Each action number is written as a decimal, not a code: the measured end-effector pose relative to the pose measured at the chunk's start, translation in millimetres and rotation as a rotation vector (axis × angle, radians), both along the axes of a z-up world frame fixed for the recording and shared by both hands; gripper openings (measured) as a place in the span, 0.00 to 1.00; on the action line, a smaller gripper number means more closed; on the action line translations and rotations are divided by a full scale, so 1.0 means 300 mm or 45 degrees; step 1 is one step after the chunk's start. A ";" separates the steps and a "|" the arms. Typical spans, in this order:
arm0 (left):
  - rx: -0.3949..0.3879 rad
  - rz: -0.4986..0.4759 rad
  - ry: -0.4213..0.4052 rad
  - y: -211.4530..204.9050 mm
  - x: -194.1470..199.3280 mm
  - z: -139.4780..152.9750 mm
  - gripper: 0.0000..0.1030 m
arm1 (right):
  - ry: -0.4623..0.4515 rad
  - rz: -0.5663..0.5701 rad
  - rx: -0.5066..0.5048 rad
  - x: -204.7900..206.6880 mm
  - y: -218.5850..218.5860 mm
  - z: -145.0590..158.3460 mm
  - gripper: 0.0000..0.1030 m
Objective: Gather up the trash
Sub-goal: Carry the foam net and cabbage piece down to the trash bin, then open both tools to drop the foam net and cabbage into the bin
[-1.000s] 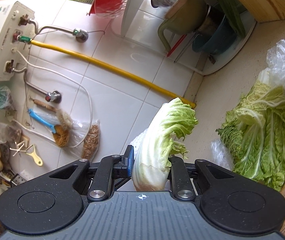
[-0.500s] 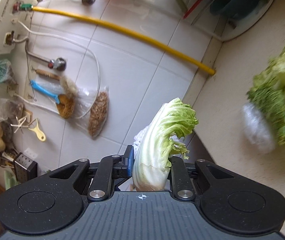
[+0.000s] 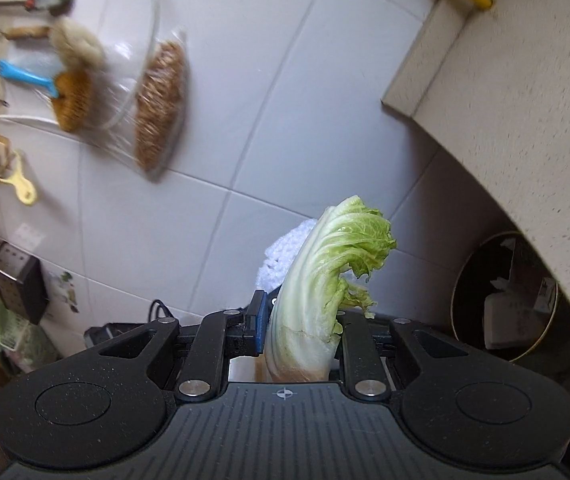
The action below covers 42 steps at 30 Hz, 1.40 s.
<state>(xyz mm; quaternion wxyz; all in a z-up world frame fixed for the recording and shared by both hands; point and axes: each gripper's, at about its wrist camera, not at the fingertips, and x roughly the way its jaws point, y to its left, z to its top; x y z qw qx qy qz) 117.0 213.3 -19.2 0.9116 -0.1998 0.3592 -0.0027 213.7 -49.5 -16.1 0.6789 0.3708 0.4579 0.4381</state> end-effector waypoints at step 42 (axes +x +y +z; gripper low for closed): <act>-0.010 -0.104 0.848 0.065 0.573 -0.667 0.83 | -0.117 0.260 -0.945 0.142 0.552 -0.628 0.65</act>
